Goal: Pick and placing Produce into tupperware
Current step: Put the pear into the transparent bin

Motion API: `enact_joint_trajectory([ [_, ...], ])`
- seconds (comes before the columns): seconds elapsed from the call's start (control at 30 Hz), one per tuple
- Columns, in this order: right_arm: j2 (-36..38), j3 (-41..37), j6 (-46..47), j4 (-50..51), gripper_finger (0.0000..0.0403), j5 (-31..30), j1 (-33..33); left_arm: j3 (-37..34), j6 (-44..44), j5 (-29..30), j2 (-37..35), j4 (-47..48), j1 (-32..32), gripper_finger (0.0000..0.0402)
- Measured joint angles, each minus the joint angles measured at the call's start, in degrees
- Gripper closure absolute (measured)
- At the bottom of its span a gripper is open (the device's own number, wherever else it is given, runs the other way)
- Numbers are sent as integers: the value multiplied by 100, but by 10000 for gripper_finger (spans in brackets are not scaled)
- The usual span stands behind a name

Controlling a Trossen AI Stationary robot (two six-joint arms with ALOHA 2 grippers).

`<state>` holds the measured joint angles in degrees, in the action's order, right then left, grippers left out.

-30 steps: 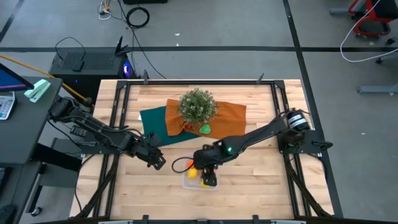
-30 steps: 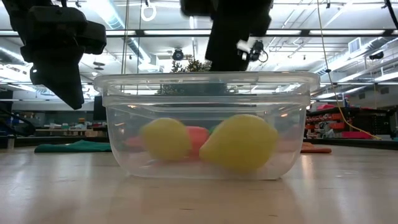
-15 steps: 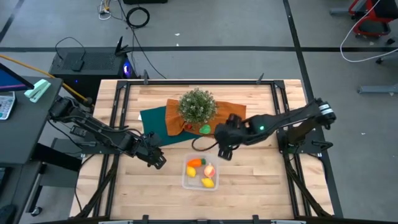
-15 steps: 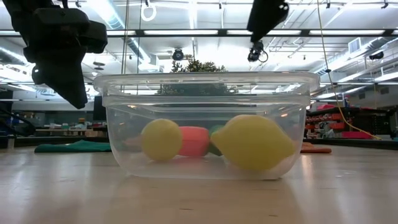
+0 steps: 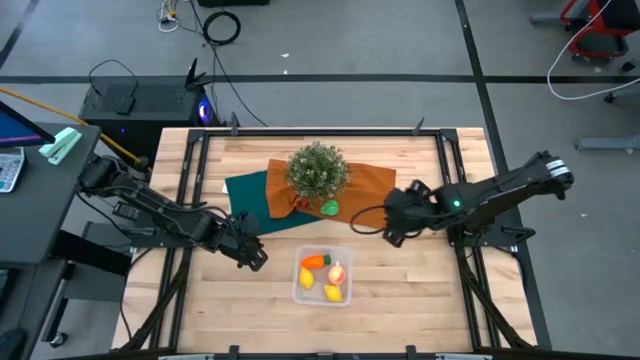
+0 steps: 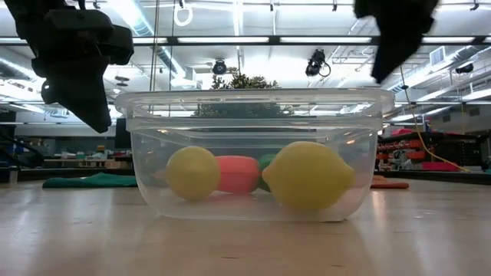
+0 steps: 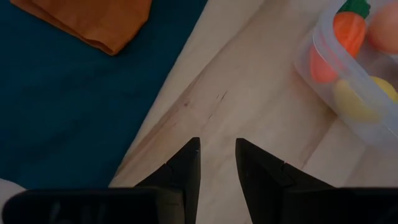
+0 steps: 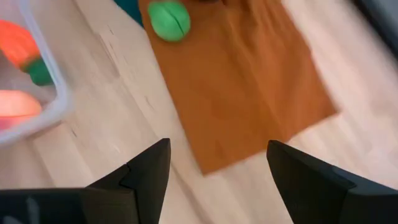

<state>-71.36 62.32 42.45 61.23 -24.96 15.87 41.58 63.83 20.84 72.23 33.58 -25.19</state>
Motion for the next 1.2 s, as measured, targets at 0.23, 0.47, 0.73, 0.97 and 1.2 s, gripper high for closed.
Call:
enact_joint_trajectory([
  [0.23, 1306, -1613, 1202, -631, 169, -101, 388, 0, 2, 58, 2, -5, 0, 294],
  [0.47, 1982, -2830, 1661, -1358, 172, -609, 333, 0, -2, 533, 2, -135, 50, 294],
  [0.73, 1888, -3349, 1640, -1569, 172, -651, 212, 0, 2, 750, 1, -214, 402, 294],
  [0.97, 1883, -3359, 1516, -1690, 172, -1733, 212, 0, -43, 749, 0, -243, 650, 294],
  [1.2, 1771, -3359, -401, -3157, 172, -1692, -312, 0, -2, 748, 2, -247, 858, 294],
])
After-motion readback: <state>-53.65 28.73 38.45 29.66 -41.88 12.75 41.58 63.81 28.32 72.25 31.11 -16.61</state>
